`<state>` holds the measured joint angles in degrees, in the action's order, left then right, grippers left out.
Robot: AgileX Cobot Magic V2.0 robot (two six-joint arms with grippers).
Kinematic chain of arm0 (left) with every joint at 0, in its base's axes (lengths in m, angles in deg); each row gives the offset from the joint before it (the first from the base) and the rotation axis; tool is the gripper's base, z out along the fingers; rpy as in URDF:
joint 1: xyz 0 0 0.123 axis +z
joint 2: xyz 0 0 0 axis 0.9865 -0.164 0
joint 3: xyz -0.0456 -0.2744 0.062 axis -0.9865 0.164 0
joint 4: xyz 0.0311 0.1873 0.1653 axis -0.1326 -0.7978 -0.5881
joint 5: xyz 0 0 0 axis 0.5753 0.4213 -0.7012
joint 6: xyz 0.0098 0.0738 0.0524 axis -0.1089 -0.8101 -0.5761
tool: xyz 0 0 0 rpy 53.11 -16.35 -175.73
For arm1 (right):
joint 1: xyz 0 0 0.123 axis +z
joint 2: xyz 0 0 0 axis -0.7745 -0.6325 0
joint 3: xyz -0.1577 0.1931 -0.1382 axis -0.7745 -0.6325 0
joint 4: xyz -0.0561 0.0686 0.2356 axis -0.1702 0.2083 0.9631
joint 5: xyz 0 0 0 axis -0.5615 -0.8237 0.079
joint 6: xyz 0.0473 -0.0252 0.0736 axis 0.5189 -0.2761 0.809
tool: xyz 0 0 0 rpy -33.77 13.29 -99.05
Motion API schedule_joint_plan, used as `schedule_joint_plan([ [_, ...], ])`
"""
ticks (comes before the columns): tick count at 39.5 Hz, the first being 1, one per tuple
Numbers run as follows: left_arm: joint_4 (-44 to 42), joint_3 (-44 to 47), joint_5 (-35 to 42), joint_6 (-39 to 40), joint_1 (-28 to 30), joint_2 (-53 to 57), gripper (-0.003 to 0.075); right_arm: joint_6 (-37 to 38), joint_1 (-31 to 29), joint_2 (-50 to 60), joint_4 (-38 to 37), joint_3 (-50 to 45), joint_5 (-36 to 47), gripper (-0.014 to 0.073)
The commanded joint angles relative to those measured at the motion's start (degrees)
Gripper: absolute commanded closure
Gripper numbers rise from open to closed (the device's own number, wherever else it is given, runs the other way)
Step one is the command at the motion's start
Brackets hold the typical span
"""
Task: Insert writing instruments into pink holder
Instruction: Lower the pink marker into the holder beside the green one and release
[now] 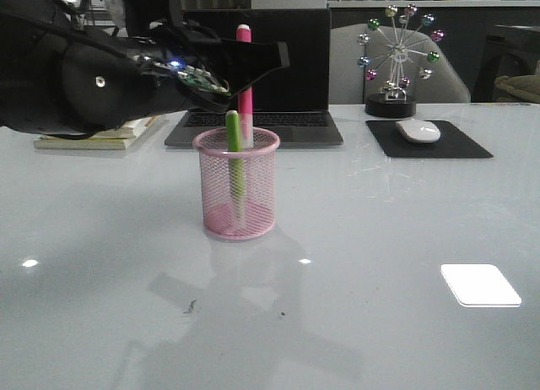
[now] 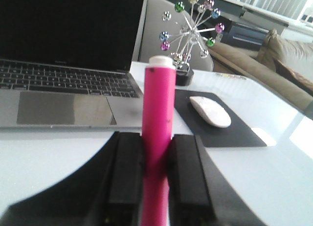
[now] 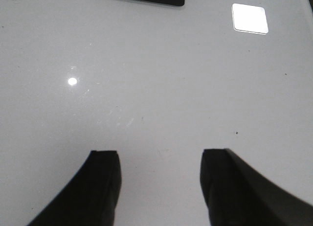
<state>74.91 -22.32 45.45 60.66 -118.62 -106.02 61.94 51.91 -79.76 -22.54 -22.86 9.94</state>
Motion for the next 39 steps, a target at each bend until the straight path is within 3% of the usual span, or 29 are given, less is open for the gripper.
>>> schedule_joint_plan([
  [1, -0.48, -1.33, 1.71, 0.58, -0.42, 2.85, 0.0548, -0.07, -0.43, 0.24, -1.05, 1.57, 3.86, 0.0116],
  [9, -0.48, -1.33, 1.74, 0.47, -0.42, 2.85, 0.0339, -0.07, -0.43, 0.24, -1.05, 1.57, 3.86, 0.0116],
  [12, -0.48, -1.33, 3.26, 0.47, -0.42, 2.85, 0.0299, -0.07, -0.43, 0.24, -1.05, 1.57, 3.86, 0.0116],
  [20, -0.48, -1.33, 7.39, -0.62, 0.91, 5.02, 0.0292, -0.07, -0.43, 0.24, -1.05, 1.57, 3.86, 0.0116],
  [27, -0.96, -1.33, 5.9, -14.79, 3.04, 12.16, 0.0293, -0.07, -0.43, 0.24, -1.05, 1.57, 3.86, 0.0116],
  [39, -1.54, -1.33, -12.23, -24.78, 10.13, 30.57, 0.0293, -0.07, -0.43, 0.24, -1.05, 1.57, 3.86, 0.0116],
])
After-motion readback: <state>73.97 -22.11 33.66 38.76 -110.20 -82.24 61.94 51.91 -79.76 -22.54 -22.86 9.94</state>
